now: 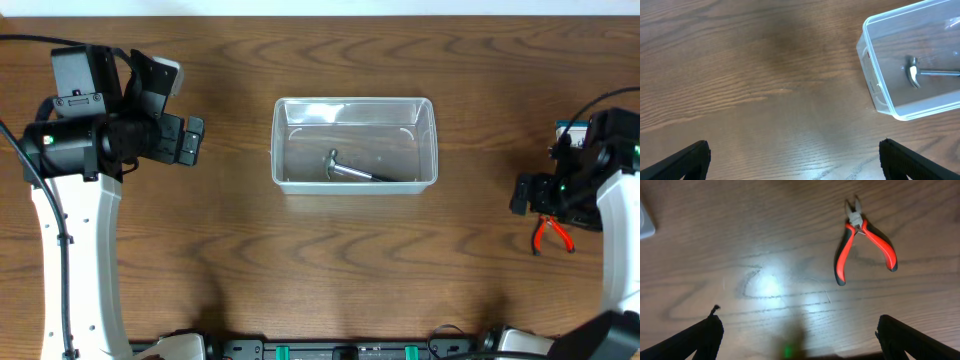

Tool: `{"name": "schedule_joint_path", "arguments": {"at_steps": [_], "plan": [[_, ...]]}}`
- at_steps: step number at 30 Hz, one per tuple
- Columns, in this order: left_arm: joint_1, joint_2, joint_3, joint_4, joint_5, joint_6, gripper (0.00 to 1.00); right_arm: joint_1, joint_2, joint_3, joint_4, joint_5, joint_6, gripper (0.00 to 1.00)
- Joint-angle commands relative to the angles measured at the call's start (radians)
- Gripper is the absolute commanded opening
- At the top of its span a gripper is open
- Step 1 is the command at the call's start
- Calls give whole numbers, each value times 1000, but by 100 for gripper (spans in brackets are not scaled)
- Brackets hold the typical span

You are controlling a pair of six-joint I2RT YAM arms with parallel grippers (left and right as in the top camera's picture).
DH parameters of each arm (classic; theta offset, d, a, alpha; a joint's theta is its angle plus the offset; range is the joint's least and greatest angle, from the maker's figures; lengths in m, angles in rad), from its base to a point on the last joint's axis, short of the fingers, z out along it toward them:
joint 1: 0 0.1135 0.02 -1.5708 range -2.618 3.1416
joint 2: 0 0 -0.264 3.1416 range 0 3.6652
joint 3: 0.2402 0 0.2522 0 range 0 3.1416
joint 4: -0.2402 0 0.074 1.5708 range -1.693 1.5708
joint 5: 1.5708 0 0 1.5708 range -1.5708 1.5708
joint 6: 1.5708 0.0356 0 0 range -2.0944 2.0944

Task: Pack container

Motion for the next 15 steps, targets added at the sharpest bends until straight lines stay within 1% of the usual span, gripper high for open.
{"name": "schedule_joint_path", "arguments": {"at_steps": [1,11,15], "plan": [[6,4,1,2,13,-2,98,-7,-58,-42,38,29,106,99],[6,4,1,2,13,-2,98,-11,-57,-304,348,59,107,99],[6,4,1,2,13,-2,98,-12,-56,-359,421,66,80,99]]}}
